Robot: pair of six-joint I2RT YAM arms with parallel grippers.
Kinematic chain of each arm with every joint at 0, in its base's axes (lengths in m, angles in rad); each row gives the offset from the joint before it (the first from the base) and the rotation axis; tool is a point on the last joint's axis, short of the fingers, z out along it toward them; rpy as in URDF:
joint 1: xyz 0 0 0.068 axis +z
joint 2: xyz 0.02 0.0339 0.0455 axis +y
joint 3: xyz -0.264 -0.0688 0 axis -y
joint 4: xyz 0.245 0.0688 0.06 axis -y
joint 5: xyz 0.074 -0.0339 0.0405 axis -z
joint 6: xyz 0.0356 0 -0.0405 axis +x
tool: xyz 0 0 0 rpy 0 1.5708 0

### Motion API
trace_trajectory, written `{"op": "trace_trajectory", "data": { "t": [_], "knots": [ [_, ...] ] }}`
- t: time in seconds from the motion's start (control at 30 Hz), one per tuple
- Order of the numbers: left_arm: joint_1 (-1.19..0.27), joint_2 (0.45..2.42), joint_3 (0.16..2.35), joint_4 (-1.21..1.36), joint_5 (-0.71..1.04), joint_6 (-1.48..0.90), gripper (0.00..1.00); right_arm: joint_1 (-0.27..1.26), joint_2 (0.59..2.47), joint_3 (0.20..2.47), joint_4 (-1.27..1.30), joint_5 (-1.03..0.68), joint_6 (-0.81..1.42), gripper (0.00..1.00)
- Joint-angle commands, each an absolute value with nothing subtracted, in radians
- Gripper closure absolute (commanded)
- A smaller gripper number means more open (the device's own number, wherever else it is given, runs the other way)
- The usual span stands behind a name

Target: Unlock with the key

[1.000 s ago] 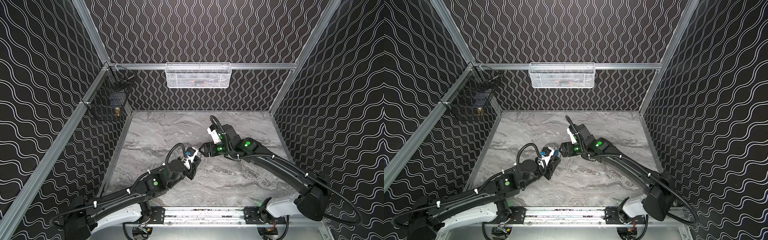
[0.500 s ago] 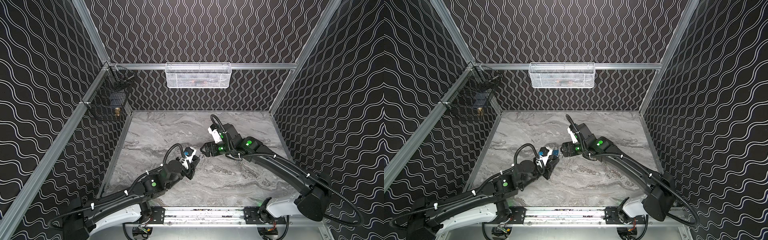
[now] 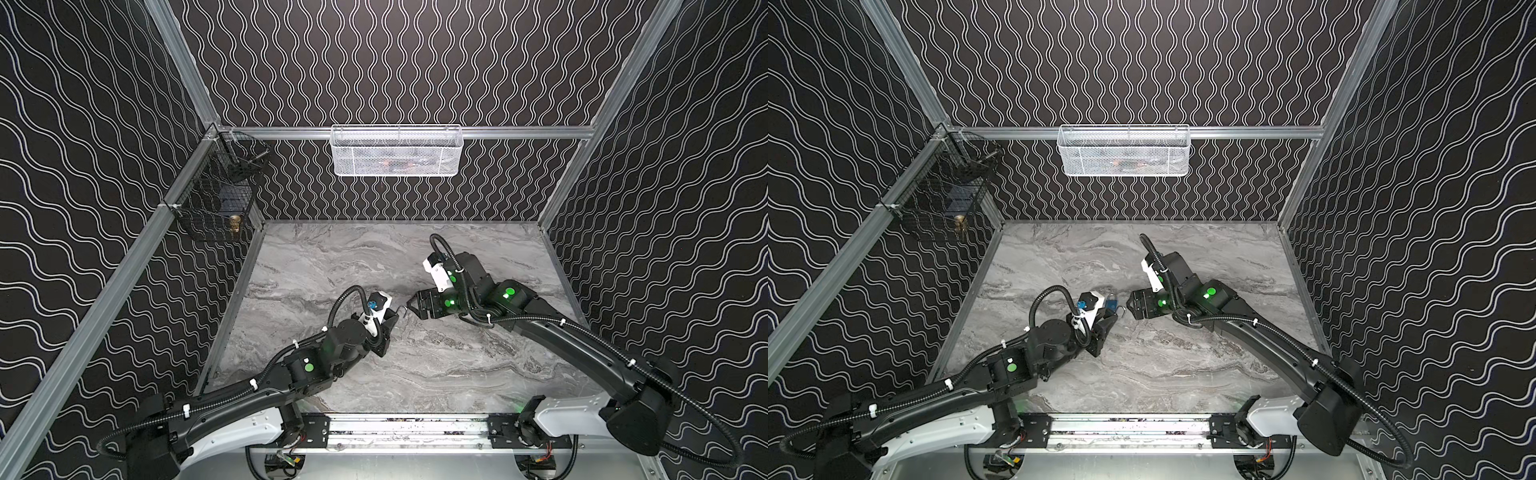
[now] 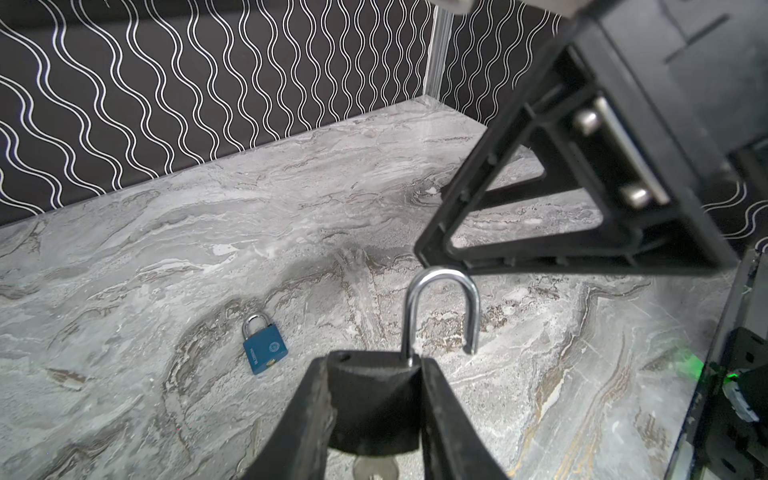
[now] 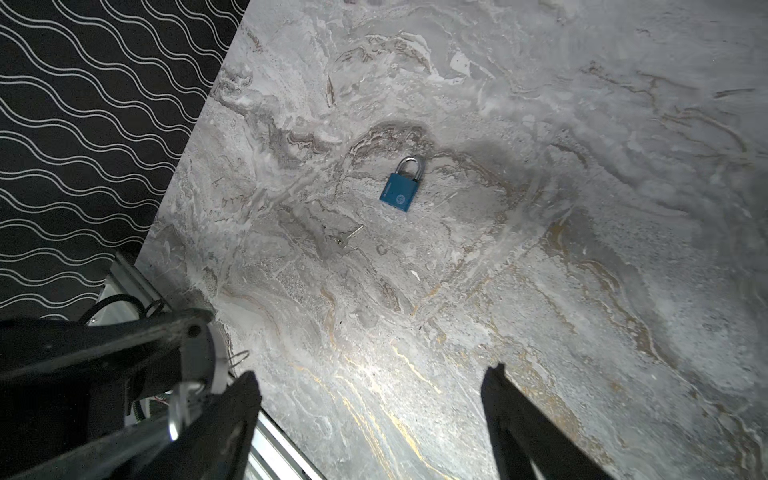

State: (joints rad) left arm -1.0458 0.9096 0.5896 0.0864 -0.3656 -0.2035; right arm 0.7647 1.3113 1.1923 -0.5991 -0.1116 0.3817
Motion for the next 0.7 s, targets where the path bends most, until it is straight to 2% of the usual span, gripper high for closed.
{"op": "trace_trajectory", "data": {
  "t": [0.0, 0.3, 0.67],
  "knots": [
    [-1.045, 0.921, 0.621, 0.102, -0.403, -0.221, 1.00, 0.752, 1.264, 1.149, -0.593, -0.061, 0.407, 0.14],
    [-1.046, 1.042, 0.804, -0.133, -0.497, -0.434, 1.00, 0.713, 1.091, 1.003, -0.572, -0.037, 0.495, 0.13],
    [-1.049, 1.406, 1.111, -0.436, -0.404, -0.750, 1.00, 0.636, 0.868, 0.806, -0.612, -0.010, 0.559, 0.10]
  ]
}}
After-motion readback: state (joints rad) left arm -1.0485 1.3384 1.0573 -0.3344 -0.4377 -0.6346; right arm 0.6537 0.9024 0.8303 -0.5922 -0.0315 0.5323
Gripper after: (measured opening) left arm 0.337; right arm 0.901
